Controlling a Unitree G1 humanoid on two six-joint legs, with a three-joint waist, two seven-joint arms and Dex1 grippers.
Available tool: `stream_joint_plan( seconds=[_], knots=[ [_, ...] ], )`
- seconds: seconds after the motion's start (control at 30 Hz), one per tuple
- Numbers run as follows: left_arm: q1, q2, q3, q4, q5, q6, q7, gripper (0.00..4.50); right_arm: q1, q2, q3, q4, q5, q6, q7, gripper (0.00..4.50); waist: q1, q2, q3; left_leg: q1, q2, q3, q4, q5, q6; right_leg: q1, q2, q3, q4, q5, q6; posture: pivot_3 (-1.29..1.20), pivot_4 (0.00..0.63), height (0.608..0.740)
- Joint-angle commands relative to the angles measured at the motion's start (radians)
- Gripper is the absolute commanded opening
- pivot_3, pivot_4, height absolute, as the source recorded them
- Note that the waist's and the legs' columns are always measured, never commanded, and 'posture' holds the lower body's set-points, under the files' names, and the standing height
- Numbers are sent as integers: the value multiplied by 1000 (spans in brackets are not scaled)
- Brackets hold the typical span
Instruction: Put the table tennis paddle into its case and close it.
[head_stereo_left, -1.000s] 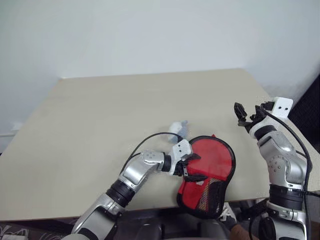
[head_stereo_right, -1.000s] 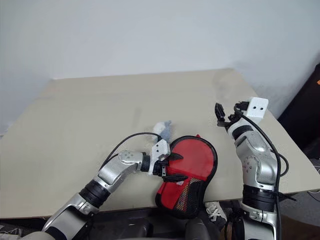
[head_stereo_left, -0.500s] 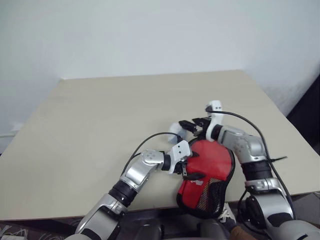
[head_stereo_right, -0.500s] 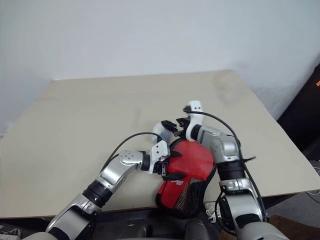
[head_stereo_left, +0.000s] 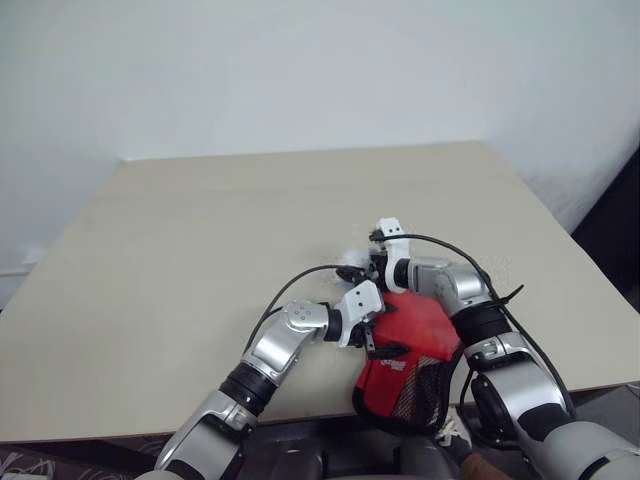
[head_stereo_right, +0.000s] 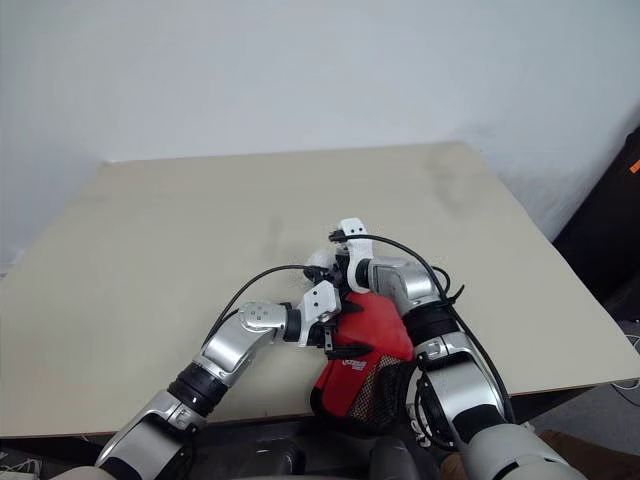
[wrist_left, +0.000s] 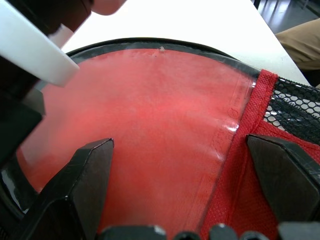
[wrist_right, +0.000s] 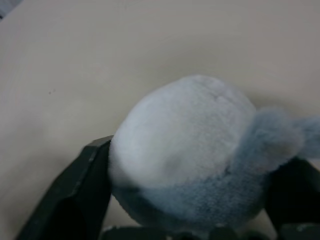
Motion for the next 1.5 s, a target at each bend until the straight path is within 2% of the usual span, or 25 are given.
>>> stream_joint_plan(
  seconds=[0.03, 0.2, 0.27, 0.37, 0.53, 0.73, 0.87, 1.03, 1.23, 1.5],
  knots=[
    [22, 5, -24, 70, 62, 47, 22, 4500, 2, 8, -12, -72, 3, -17, 17, 2904, 0, 0, 0, 0, 0, 0, 0, 0, 0, 0, 0, 0, 0, 0, 0, 0, 0, 740],
    [11, -2, -26, 88, 69, 45, 25, 4500, -20, 47, -98, -39, 6, -75, -76, 1310, 0, 0, 0, 0, 0, 0, 0, 0, 0, 0, 0, 0, 0, 0, 0, 0, 0, 740],
    [8, -5, -25, 94, 72, 46, 28, 4500, -46, 66, -143, 24, -15, -147, -159, 869, 1, 0, 0, 1, 0, 0, 0, 0, 0, 1, 0, 0, 0, 0, 0, 0, 0, 740],
    [3, -8, -22, 100, 75, 46, 29, 4500, -81, 78, -193, 119, -34, -234, -256, 556, 0, 0, 0, 2, 0, -1, 0, 0, 0, 3, 0, -1, -1, 0, 0, 0, 0, 740],
    [-4, -9, -16, 107, 78, 48, 36, 4500, -136, 46, -279, 271, -52, -357, -390, 533, 0, 0, 0, 3, 0, -1, 0, 0, 0, 4, 0, -1, 0, 0, 0, 0, 0, 740],
    [-12, -18, -5, 121, 79, 49, 46, 4500, -119, -53, -367, 284, -34, -381, -416, 532, 0, 0, 0, 3, 0, -1, 0, 0, 0, 5, 0, -1, -1, 0, 0, 0, 0, 740],
    [-22, -29, -5, 136, 82, 44, 47, 4500, 2, -138, -436, 113, 4, -287, -419, 531, 6, 0, 0, 3, 0, -2, 1, 0, 0, 6, 0, -1, -1, 0, 0, 0, 0, 740],
    [-31, -39, -9, 150, 83, 37, 36, 4500, 200, -194, -526, -189, 79, -121, -460, 514, 9, 1, 0, 2, -2, -2, 2, 0, 1, 7, -1, 0, -2, -1, 1, 0, 0, 740],
    [-37, -48, -19, 160, 84, 32, 16, 4500, 403, -188, -644, -521, 184, 52, -531, 485, 27, 1, 0, 0, -4, -2, 3, 0, 1, 7, -2, 1, -3, -2, 3, 0, 0, 740],
    [-51, -62, -26, 194, 92, 13, -10, 4500, 607, -167, -785, -788, 301, 199, -611, 483, 34, 0, 1, -1, -4, -1, 3, 0, 1, 6, -3, 1, -4, -5, 0, 0, 0, 740]
  ],
)
